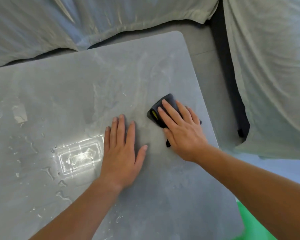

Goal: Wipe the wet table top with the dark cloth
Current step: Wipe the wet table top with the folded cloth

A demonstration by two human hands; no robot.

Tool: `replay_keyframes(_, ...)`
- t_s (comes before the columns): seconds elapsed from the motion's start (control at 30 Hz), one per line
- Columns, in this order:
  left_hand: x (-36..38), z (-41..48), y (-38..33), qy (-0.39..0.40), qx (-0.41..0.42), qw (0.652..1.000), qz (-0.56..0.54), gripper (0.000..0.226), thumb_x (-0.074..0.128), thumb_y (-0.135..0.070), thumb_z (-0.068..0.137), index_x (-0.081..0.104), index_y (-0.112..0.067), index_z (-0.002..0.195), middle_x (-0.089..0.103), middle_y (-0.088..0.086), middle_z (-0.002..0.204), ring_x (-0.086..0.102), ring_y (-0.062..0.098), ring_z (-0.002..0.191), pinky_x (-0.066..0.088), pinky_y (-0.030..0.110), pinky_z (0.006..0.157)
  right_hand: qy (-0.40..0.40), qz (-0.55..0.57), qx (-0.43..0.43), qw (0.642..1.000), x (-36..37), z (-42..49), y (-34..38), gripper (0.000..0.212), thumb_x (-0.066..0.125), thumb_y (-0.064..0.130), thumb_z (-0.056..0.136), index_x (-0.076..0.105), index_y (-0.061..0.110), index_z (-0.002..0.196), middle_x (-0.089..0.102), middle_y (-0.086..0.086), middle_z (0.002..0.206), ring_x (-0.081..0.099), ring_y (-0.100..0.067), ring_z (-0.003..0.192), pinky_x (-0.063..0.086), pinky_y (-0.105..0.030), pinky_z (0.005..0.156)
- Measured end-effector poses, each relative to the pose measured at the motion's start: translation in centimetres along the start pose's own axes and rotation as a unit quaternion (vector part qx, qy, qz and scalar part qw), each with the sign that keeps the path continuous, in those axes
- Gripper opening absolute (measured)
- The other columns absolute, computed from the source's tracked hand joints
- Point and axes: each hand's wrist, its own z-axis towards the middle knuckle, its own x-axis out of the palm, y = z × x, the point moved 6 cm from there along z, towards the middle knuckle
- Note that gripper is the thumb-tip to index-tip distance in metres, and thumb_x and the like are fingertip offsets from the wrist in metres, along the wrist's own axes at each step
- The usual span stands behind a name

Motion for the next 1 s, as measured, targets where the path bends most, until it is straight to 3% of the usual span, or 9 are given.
replay_keyframes(0.13, 0.3, 0.1, -0.3, 0.002, 0.003, 1.0, 0.008, 0.079, 0.02, -0.061, 0.1, 0.009, -0.012, 0.16, -0.011, 0.013, 0.168, -0.017, 0.027, 0.153, -0.005, 0.049, 0.124, -0.038, 0.036, 0.128, 0.99, -2.3, 3.6, -4.8, 0.059, 0.029, 0.039, 0.104, 0.01, 0.031, 0.16, 0.002, 0.007, 0.168, 0.001, -0.026, 0.154, 0.0, -0.044, 0.123)
replay_keyframes(0.23, 0.4, 0.1, -0.3, 0.01, 0.003, 1.0, 0.007, 0.082, 0.016, -0.065, 0.098, 0.007, -0.012, 0.16, -0.013, 0.012, 0.167, -0.019, 0.026, 0.153, -0.006, 0.049, 0.123, -0.049, 0.054, 0.163, 0.984, -2.0, 2.3, -4.7, 0.059, 0.027, 0.039, 0.106, 0.006, 0.029, 0.16, -0.002, 0.006, 0.168, -0.005, -0.025, 0.154, -0.008, -0.041, 0.122)
replay_keyframes(0.43, 0.1, 0.1, -0.3, 0.023, 0.002, 1.0, 0.0, 0.086, 0.007, -0.07, 0.096, 0.004, -0.013, 0.16, -0.018, 0.012, 0.166, -0.023, 0.025, 0.152, -0.009, 0.048, 0.123, -0.012, 0.037, 0.091, 0.995, 0.0, -3.7, -4.4, 0.058, 0.028, 0.04, 0.103, 0.017, 0.031, 0.159, 0.007, 0.009, 0.168, 0.003, -0.026, 0.154, 0.0, -0.043, 0.124)
replay_keyframes(0.63, 0.2, 0.1, -0.1, 0.02, 0.001, 1.0, -0.01, 0.083, 0.014, -0.067, 0.097, 0.003, -0.014, 0.16, -0.018, 0.01, 0.166, -0.025, 0.023, 0.151, -0.013, 0.044, 0.123, -0.05, 0.069, 0.141, 0.986, -0.4, -2.5, -5.3, 0.059, 0.027, 0.035, 0.101, 0.017, 0.027, 0.159, 0.007, 0.006, 0.168, 0.0, -0.026, 0.154, -0.001, -0.044, 0.124)
replay_keyframes(0.73, -0.3, 0.0, -0.2, 0.025, 0.01, 0.999, -0.042, 0.08, 0.018, -0.063, 0.098, 0.006, -0.016, 0.161, -0.018, 0.008, 0.167, -0.025, 0.02, 0.151, -0.014, 0.041, 0.123, -0.044, 0.035, 0.086, 0.995, 1.4, -7.2, -2.8, 0.06, 0.035, 0.035, 0.099, 0.026, 0.022, 0.157, 0.014, 0.002, 0.167, 0.011, -0.033, 0.153, 0.009, -0.051, 0.123)
replay_keyframes(0.83, -0.9, -0.7, 0.0, 0.024, 0.015, 0.999, -0.034, 0.074, 0.018, -0.06, 0.099, 0.012, -0.018, 0.16, -0.015, 0.007, 0.168, -0.023, 0.02, 0.152, -0.012, 0.043, 0.123, -0.019, 0.017, 0.022, 0.999, 3.1, -10.8, -0.1, 0.059, 0.038, 0.037, 0.101, 0.027, 0.023, 0.157, 0.012, 0.003, 0.167, 0.007, -0.033, 0.154, 0.011, -0.054, 0.123)
replay_keyframes(0.93, -1.3, -2.1, 0.4, 0.014, -0.015, 1.0, -0.001, 0.071, 0.018, -0.059, 0.1, 0.017, -0.019, 0.16, -0.012, 0.009, 0.168, -0.022, 0.022, 0.152, -0.014, 0.045, 0.122, -0.032, 0.022, -0.004, 0.999, 2.0, -7.4, 0.2, 0.055, 0.036, 0.037, 0.102, 0.031, 0.025, 0.156, 0.018, 0.004, 0.166, 0.012, -0.033, 0.153, 0.011, -0.053, 0.122)
replay_keyframes(1.0, -1.2, -3.3, 0.8, 0.018, -0.036, 0.999, 0.002, 0.07, 0.019, -0.058, 0.101, 0.017, -0.02, 0.159, -0.012, 0.009, 0.168, -0.022, 0.021, 0.152, -0.015, 0.044, 0.122, -0.061, 0.048, 0.047, 0.996, 0.8, -2.6, 0.0, 0.056, 0.033, 0.038, 0.103, 0.027, 0.026, 0.157, 0.017, 0.004, 0.167, 0.01, -0.032, 0.153, 0.006, -0.052, 0.123)
